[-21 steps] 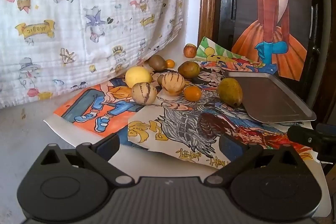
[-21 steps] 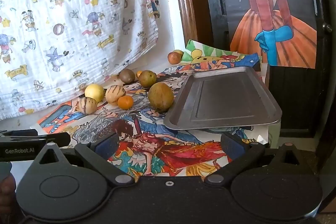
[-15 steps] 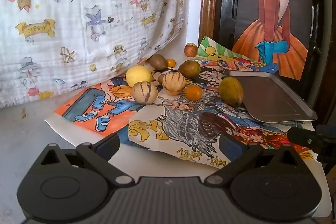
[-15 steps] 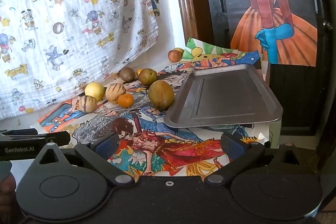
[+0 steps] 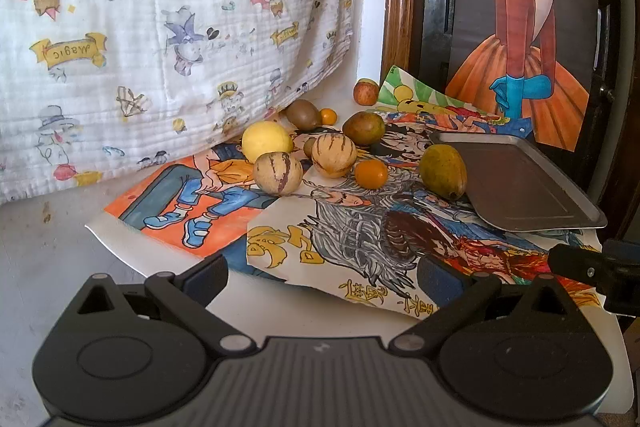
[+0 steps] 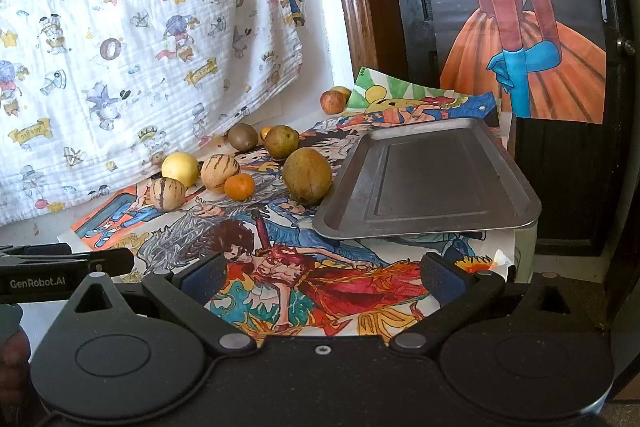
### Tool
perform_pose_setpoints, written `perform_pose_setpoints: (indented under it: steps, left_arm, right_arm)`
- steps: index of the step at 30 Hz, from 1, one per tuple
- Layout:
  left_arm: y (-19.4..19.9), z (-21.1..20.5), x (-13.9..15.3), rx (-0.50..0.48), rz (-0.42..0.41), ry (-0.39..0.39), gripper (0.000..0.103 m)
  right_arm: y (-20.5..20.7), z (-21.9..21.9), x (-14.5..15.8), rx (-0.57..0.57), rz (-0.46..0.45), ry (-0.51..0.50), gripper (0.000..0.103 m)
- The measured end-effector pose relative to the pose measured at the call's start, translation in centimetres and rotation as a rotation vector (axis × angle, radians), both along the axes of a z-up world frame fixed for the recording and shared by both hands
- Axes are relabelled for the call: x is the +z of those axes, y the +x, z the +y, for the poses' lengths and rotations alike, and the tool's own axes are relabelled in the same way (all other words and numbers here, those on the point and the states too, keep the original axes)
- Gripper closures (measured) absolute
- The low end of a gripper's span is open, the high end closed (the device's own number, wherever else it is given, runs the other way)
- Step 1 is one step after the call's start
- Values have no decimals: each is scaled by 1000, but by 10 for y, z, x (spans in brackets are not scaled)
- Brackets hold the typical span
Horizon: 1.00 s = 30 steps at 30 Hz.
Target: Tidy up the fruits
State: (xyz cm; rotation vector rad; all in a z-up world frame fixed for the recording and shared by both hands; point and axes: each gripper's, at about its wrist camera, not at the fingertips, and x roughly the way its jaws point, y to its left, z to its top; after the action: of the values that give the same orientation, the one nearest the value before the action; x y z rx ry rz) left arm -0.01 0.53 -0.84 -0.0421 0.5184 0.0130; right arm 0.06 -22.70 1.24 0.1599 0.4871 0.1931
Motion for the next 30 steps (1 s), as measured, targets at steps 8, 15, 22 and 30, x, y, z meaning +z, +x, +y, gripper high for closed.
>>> perform_pose_setpoints:
  steps: [8, 15, 22, 30]
  left_arm:
    - [1, -3, 2, 4, 11, 6, 0]
    - [2, -3, 2, 5, 15, 6, 0]
    - [2, -3, 2, 4, 17, 4, 0]
    - [1, -3, 3, 5, 17, 4, 0]
  right_arm:
    - [-1, 0, -1, 1, 4, 0, 0]
    - [-1, -1, -1, 2, 7, 1, 0]
    - [0, -1, 0, 2, 10, 2, 0]
    - [0, -1, -4, 3, 16, 5, 0]
